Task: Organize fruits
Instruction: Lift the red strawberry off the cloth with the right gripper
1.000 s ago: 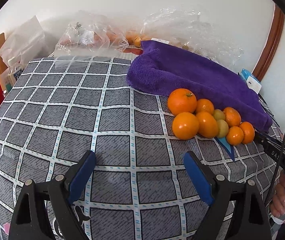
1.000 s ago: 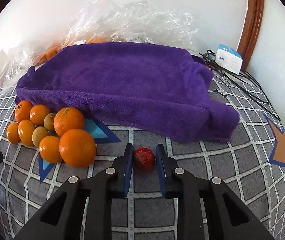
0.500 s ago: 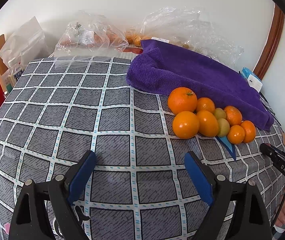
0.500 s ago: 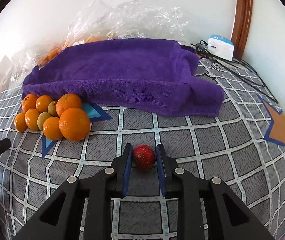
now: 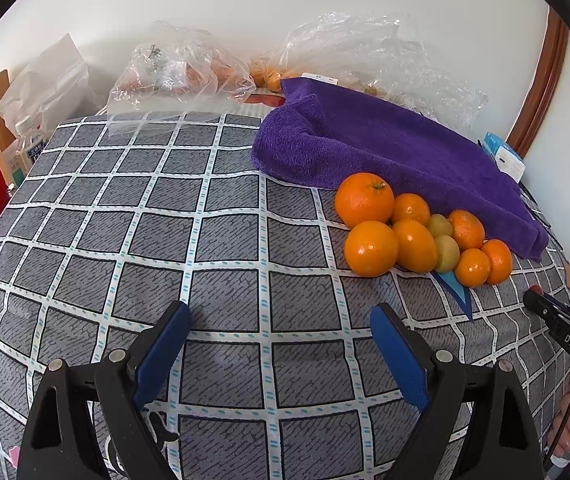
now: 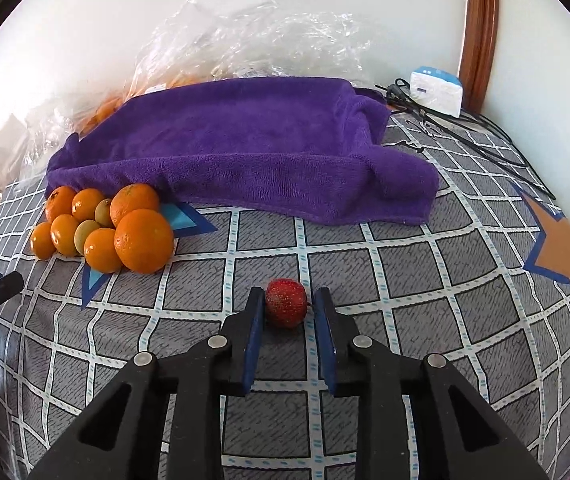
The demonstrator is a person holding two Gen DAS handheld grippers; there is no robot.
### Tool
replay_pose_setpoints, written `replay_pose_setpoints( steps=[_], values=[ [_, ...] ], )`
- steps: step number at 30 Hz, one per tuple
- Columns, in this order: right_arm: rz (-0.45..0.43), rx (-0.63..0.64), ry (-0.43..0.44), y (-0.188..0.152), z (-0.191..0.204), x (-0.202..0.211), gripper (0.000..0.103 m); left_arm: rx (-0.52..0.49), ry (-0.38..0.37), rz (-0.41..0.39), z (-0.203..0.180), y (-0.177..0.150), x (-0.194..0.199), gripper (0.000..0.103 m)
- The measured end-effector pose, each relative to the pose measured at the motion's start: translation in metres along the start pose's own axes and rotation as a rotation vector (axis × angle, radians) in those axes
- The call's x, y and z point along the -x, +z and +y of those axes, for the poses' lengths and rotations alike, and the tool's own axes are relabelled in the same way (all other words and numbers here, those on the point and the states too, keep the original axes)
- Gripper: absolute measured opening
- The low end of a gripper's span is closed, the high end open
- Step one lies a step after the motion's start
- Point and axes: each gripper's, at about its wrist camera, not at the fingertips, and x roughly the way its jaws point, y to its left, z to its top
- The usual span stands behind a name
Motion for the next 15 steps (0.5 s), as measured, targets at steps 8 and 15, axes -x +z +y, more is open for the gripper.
replay_pose_setpoints(
  steps=[8,15],
  values=[
    [0.004,0.025,-0.030,-0.0001,0.0040,-0.0022,0.027,-0.003,-0.009,0.004,0.0010,0.0001,-0.0009,0.096],
    [0.004,0.027,-0.032,0.0002,0.0030,-0.0028,0.027,-0.011,-0.030,0.011,0.0011,0.0008,-0.0024,0.101]
  ],
)
